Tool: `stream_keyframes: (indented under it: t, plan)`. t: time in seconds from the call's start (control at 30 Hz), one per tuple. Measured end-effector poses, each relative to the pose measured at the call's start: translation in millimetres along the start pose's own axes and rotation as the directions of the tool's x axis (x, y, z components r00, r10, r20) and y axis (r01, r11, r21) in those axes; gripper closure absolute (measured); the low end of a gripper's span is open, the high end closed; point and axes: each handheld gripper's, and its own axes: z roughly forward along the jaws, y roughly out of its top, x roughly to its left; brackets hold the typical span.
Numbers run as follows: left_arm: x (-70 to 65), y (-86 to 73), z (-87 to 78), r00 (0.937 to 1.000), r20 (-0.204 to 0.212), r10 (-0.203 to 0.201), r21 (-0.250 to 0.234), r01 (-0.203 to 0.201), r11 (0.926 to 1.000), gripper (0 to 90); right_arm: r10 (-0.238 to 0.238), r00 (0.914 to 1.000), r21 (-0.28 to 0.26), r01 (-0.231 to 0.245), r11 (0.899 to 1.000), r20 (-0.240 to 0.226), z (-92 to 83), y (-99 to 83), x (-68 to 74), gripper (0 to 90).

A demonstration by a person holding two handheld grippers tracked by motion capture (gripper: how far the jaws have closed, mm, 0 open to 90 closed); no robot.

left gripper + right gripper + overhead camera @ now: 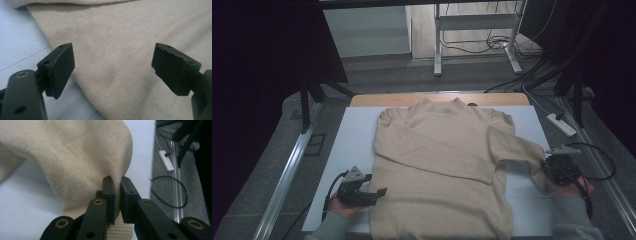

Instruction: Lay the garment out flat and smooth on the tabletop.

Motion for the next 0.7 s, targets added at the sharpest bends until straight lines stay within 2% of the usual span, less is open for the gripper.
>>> stream_keyframes:
  t: [0.2, 0.37, 0.53, 0.7]
  plan:
    - [0.0, 0.0, -0.2, 1.0, 0.001, 0.001, -0.001, -0.001, 1.0, 18.4, 0.047, 0.9987, -0.003, -0.047, 0.999, 0.019, -5.3, -8.9, -17.2, 82.8]
    - [0.2, -0.2, -0.3, 1.0, 0.001, 0.003, 0.001, -0.003, 1.0, 18.4, 0.081, 0.9932, 0.006, -0.082, 0.997, 0.084, -11.2, -18.4, -34.6, 82.9]
    - [0.1, -0.1, -0.2, 1.0, 0.001, 0.002, 0.0, -0.002, 1.0, 18.4, 0.141, 0.9761, 0.024, -0.147, 0.989, 0.165, -16.3, -37.9, -59.9, 82.9]
    - [-0.2, 0.4, 0.2, 1.0, 0.001, 0.001, -0.001, -0.001, 1.0, 18.4, 0.196, 0.9511, 0.074, -0.219, 0.973, 0.239, -17.9, -66.1, -80.8, 82.9]
